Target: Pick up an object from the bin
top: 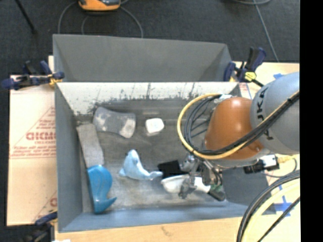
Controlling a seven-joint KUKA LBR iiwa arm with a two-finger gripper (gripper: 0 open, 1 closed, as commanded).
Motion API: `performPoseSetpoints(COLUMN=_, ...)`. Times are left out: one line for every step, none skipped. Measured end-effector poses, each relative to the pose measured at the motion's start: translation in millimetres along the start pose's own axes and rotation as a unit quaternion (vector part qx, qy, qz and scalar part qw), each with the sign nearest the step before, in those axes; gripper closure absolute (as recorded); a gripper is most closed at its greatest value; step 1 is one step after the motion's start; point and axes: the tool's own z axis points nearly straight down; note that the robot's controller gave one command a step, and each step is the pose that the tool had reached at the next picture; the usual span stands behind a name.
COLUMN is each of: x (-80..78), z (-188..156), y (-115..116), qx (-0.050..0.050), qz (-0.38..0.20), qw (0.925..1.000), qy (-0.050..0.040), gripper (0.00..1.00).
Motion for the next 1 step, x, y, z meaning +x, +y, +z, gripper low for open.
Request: performPoseSetpoints(x=0.4, z=-9.8, y=-0.2, qx=0.000, qz=0.000, qw=1.0000, qy=0.0014, gripper=1.00)
